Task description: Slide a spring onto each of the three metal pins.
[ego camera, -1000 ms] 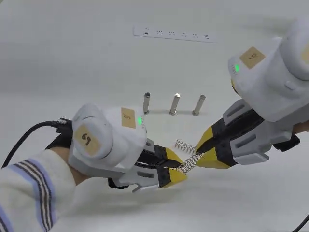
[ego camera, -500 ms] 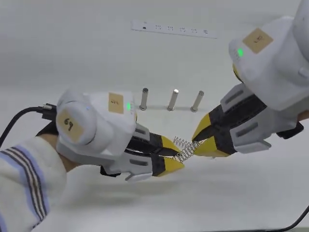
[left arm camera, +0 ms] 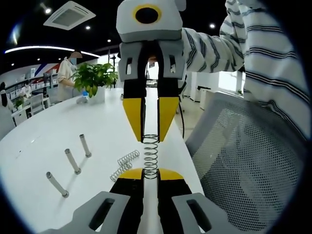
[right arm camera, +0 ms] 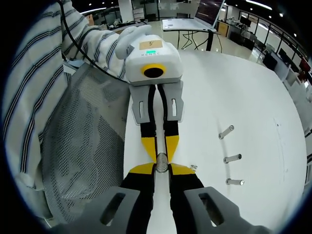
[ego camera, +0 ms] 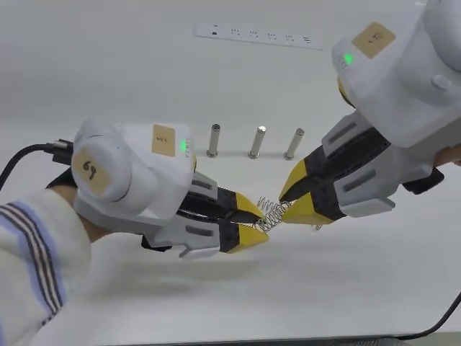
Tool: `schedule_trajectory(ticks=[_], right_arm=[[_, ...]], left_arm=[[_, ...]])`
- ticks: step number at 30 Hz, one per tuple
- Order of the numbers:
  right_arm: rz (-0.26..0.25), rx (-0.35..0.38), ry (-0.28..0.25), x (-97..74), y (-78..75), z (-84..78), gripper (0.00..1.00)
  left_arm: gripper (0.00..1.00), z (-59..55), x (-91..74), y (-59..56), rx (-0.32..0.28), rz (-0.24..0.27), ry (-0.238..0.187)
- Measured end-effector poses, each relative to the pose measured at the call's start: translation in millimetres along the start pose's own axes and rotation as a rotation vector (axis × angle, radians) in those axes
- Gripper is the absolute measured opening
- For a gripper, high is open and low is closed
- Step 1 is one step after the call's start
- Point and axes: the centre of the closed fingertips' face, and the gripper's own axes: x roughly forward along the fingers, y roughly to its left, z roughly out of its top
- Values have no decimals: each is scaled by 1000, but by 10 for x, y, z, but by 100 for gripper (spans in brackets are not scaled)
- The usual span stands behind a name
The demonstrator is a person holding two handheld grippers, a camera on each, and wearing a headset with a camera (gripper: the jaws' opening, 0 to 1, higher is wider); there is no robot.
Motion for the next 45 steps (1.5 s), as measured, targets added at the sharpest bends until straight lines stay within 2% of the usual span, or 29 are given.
schedule_trajectory(ticks=[3, 5, 10, 23, 27, 32, 34, 35, 45], right_arm=[[-9, -24, 4, 2, -32, -14, 9], [-11, -17, 1, 10, -44, -3, 9], [-3, -18, 6, 51, -27, 8, 9], [35, -9, 5, 142, 9, -3, 9], [40, -12, -1, 168, 7, 9, 9], [44, -8, -14, 177, 0, 29, 9], [51, 17, -23, 182, 8, 38, 9], [51, 16, -21, 186, 10, 34, 8], [56, 45, -16, 211, -8, 38, 8]], left_arm=[[2, 27, -29, 24, -17, 2, -22], [2, 122, -37, 20, -56, -5, -74], [2, 151, -39, 25, -46, -3, -79], [2, 126, -31, -29, -46, -15, -71], [2, 178, -33, -33, -66, -18, -92], [2, 154, -42, -21, -69, -13, -91], [2, 144, -39, -26, -78, -17, -90], [2, 138, -35, -29, -94, -18, -91], [2, 115, -41, -15, -100, -14, -88]])
